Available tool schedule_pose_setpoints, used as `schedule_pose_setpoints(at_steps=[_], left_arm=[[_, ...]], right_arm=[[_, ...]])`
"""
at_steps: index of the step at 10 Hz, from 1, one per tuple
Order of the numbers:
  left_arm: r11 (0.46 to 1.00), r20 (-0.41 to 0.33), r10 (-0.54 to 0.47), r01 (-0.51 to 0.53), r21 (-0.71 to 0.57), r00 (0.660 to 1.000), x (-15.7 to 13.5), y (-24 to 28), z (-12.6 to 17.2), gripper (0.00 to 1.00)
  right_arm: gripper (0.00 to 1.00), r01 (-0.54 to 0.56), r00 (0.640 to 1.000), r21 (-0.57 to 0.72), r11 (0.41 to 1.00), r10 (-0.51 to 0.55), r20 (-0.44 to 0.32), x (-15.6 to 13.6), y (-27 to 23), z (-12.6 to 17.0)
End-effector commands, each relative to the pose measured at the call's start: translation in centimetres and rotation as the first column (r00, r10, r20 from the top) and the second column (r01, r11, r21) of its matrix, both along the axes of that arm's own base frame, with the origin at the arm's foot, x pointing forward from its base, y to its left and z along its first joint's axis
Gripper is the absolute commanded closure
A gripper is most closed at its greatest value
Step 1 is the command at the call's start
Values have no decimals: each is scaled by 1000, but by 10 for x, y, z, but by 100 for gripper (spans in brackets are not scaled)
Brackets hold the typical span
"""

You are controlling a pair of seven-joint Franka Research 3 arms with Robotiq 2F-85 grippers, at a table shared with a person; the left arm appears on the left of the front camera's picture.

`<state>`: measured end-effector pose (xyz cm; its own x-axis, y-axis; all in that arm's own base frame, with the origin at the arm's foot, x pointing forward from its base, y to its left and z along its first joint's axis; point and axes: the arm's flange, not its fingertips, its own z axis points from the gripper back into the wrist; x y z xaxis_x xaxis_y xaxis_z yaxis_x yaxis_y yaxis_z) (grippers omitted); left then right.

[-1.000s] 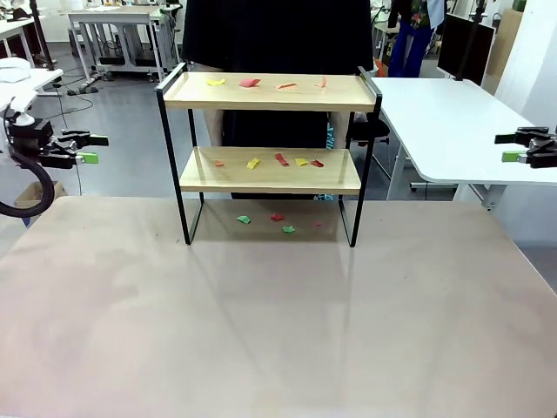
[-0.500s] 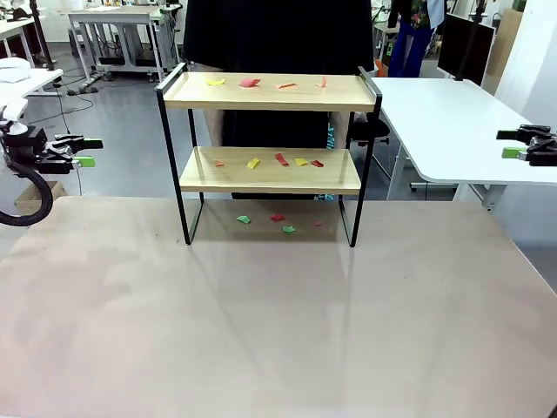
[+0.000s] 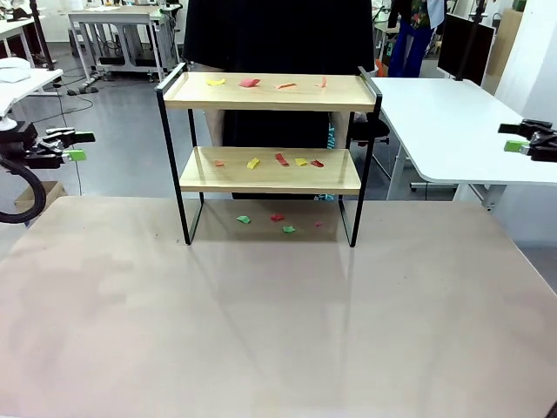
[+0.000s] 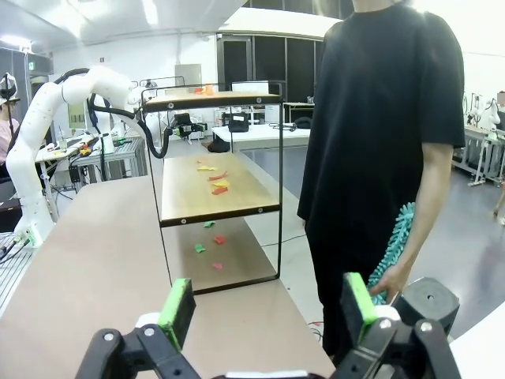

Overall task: Clean the shelf.
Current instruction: Pick up the Duster handed by the human.

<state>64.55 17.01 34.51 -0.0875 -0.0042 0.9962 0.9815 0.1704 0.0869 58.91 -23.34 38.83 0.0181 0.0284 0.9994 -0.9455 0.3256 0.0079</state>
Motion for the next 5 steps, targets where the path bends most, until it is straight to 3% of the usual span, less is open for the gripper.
schedule_pose_setpoints(at_steps=[1,3,4,5], left_arm=[[999,-17,11,-11,-42,1000,-8,-1,9,0],[998,-68,14,-18,-64,998,-8,-3,12,0],[1000,-7,0,-1,-15,1000,-1,1,5,0],[1000,-7,0,-1,-15,1000,-1,1,5,0]], right_arm=[[0,10,999,17,1000,-10,33,1,0,7],[0,0,1000,-1,1000,0,2,0,0,1],[0,0,1000,-1,1000,0,2,0,0,1],[0,0,1000,-1,1000,0,2,0,0,1]])
